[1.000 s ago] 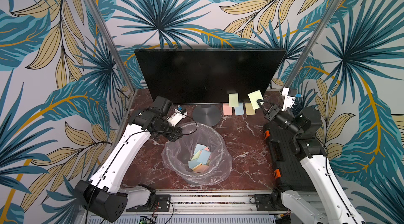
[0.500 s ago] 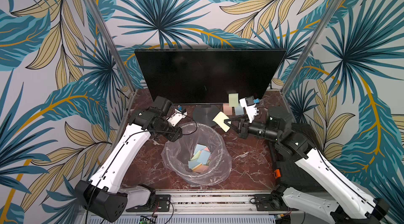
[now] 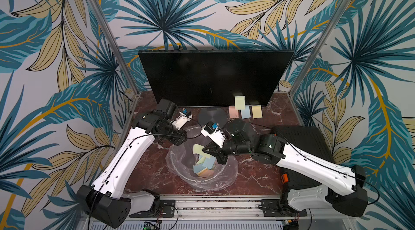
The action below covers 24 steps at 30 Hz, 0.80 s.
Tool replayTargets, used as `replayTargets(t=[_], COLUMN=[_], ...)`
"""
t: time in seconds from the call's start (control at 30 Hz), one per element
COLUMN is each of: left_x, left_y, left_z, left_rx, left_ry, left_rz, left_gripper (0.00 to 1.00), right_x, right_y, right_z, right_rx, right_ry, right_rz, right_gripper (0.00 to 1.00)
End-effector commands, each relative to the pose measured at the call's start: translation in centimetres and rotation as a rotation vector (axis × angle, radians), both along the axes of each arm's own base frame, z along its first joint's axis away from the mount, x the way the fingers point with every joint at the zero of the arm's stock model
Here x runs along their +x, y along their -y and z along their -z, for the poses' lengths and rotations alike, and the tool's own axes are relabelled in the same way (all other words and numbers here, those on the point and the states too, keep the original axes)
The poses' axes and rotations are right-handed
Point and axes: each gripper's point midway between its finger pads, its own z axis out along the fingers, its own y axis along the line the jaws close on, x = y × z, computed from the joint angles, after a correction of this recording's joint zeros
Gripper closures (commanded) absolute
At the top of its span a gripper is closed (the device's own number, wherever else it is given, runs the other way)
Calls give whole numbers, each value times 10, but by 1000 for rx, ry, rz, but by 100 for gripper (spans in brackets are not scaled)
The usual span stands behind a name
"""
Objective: Remove the sticky note from the monitor
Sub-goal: Place the sticky note in the trash bin.
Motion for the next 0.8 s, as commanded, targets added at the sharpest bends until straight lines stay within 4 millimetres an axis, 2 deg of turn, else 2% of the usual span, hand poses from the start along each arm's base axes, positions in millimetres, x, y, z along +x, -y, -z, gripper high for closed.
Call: replayTargets(t=[0.0,0.07,0.17,0.37,0.53,0.6,0.77], left_x=[2,3,3,3,2,0,-8], left_y=[-2,-2,-2,-2,0,3,12], left_z=[-6,-6,-6,-7,-9,-16,-47], left_rx=[8,8,8,7,-2,-22,-77], left_ry=[19,20,18,18,22,25,80], left_rz=[-6,-6,-4,-5,-1,16,90], left_gripper=[50,50,50,50,49,40,1], right_x=[-2,-4,-4,-3,6,8,11], right_y=[1,-2,-3,0,0,-1,2], right_z=[15,15,9,-4,1,2,-3], right_rx=[-101,-98,-74,-26,-36,-29,7], right_ry=[57,66,75,108,125,133,149], right_rz=[-21,-27,-22,-5,31,45,73], right_gripper=[72,59,50,40,38,38,34])
